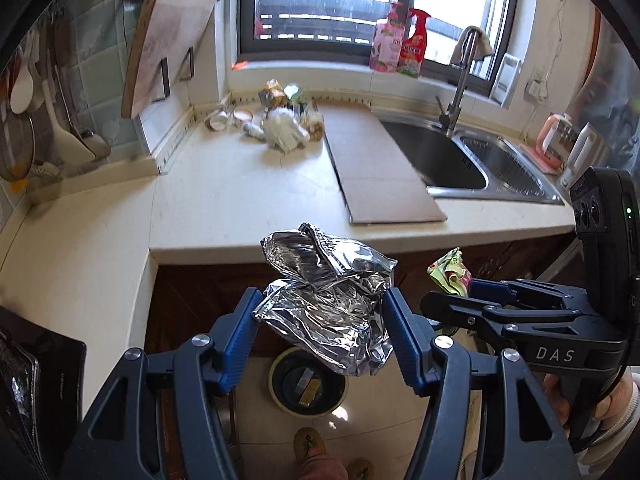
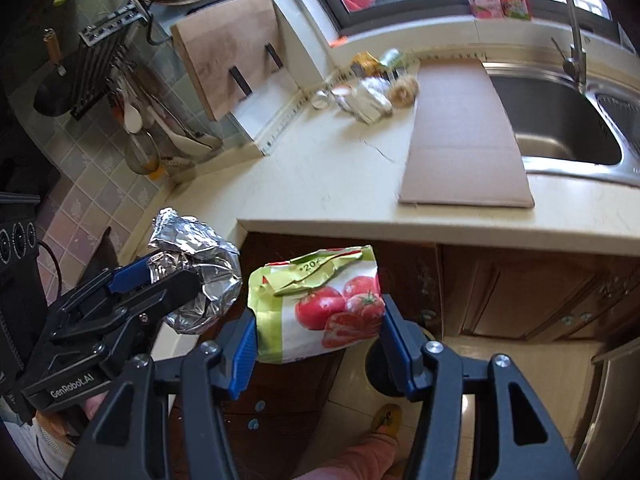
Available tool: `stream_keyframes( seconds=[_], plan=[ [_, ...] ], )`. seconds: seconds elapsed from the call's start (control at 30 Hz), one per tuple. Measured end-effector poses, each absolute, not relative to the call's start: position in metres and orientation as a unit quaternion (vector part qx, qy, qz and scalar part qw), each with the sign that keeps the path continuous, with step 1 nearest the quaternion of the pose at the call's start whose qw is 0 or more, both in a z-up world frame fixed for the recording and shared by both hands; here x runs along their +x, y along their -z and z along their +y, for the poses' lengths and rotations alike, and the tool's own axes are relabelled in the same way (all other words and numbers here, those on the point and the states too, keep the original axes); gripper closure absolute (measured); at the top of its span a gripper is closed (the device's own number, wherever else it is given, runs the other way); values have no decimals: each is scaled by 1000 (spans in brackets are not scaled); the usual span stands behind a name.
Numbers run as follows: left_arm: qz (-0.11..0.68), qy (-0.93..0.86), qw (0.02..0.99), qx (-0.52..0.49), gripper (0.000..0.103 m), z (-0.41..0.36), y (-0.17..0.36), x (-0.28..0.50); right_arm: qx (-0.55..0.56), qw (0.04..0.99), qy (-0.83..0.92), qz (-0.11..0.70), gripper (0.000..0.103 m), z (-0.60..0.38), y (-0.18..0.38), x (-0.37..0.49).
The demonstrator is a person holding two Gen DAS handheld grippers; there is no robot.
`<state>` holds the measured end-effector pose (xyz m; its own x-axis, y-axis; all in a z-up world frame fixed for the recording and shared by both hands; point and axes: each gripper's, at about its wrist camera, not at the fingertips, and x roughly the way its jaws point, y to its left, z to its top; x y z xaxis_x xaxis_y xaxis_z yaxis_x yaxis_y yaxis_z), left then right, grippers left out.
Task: Collect trash
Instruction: 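Carry both tools down over the bin and open them, dropping foil and bag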
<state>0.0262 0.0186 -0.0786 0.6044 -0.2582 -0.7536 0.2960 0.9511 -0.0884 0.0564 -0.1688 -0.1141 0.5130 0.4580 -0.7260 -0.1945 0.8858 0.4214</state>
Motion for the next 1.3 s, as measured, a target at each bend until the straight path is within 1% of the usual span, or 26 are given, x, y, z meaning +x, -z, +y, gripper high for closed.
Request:
stream_keyframes(
  seconds=[0.17,0.33,0.47,0.63,0.8,1.0,1.17,1.23,1.3],
  plan=[
    [452,146,879,31,43,16,136,40,148,844,-165,489,47,-167,165,66],
    [492,150,857,29,43,11,214,57,137,826,-139,529,47,-163,229,82],
    [520,155,840,29,43,9,280,75,124,813,-127,555,47,-158,286,94],
    [553,161,817,21,43,9,365,100,133,790,-115,588,47,-156,370,109],
    [579,164,798,19,43,8,436,119,137,767,-112,617,47,-154,444,117],
    [602,172,779,26,42,7,499,131,138,749,-116,638,45,-147,505,125],
    [614,182,768,23,42,10,525,128,145,740,-119,646,45,-144,534,132],
    [619,185,763,23,41,8,529,133,147,735,-121,651,43,-146,540,136],
    [625,185,758,26,30,9,535,134,148,733,-123,652,38,-145,543,138]
  ],
)
